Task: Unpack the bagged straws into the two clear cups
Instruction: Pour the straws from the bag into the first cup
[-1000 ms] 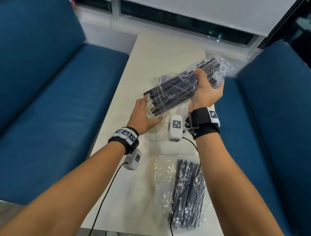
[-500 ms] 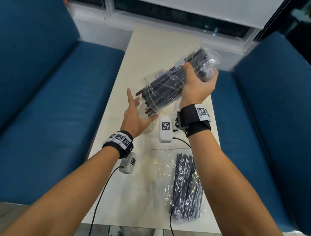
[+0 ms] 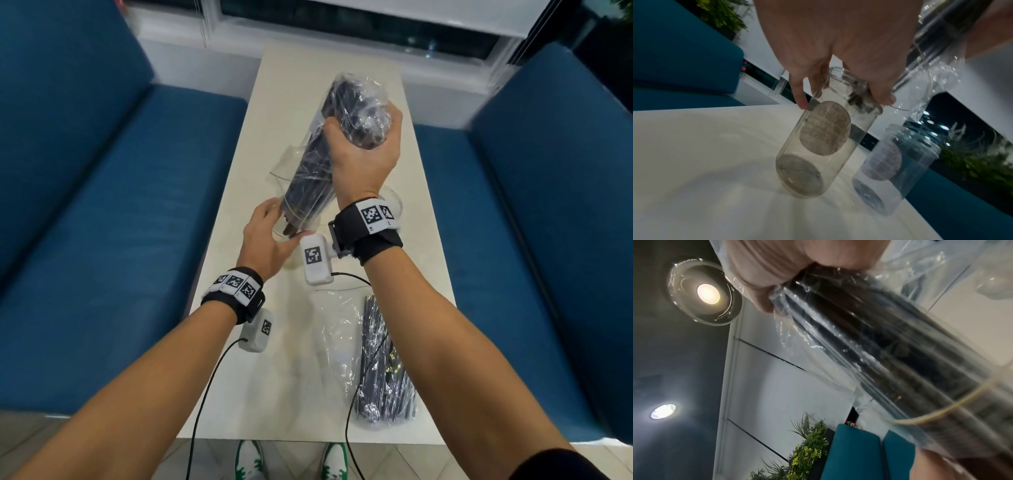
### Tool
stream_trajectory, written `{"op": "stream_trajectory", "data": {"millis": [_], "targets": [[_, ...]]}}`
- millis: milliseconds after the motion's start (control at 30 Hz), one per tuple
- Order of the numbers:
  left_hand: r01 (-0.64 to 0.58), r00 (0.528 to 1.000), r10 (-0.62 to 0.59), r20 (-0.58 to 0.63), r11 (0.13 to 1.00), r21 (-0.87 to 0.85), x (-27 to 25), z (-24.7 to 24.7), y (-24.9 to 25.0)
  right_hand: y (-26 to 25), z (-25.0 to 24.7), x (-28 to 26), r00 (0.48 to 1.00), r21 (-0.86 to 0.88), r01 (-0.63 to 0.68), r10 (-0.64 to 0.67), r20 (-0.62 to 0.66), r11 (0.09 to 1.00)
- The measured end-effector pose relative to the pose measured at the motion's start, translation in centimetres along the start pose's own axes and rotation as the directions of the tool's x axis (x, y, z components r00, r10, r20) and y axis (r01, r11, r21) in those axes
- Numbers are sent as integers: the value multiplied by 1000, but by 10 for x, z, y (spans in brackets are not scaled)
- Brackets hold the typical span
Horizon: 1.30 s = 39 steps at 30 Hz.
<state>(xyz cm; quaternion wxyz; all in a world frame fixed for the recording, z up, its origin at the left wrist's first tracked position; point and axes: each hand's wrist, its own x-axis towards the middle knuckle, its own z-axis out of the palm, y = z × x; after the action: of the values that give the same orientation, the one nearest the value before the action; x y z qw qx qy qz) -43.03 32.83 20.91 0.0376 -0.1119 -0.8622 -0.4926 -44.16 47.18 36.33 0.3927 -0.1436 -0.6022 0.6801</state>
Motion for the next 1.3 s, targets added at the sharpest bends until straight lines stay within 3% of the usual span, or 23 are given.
{"op": "stream_trajectory", "data": {"millis": [167, 367, 567, 867, 1067, 1300], "targets": [[92, 996, -91, 12, 996, -19, 5, -13, 4, 1, 5, 2, 999, 6, -32, 32, -29, 999], [219, 946, -229, 229, 973, 70, 28, -30, 13, 0, 13, 0, 999, -17, -4, 5, 54, 1000], [107, 923, -182, 338, 968, 229, 39, -41, 16, 1, 11, 4, 989, -18, 31, -28, 143, 999], [47, 984, -36, 174, 997, -61, 9, -24, -4, 11, 3, 4, 996, 37, -14, 10, 88, 999], [9, 988, -4, 154, 999, -34, -2, -17, -4, 16, 2, 0, 999, 53, -36, 33, 40, 998], [-26, 966, -3, 258, 994, 108, 7, -16, -7, 22, 2, 4, 945, -106, -67, 97, 312, 992]]}}
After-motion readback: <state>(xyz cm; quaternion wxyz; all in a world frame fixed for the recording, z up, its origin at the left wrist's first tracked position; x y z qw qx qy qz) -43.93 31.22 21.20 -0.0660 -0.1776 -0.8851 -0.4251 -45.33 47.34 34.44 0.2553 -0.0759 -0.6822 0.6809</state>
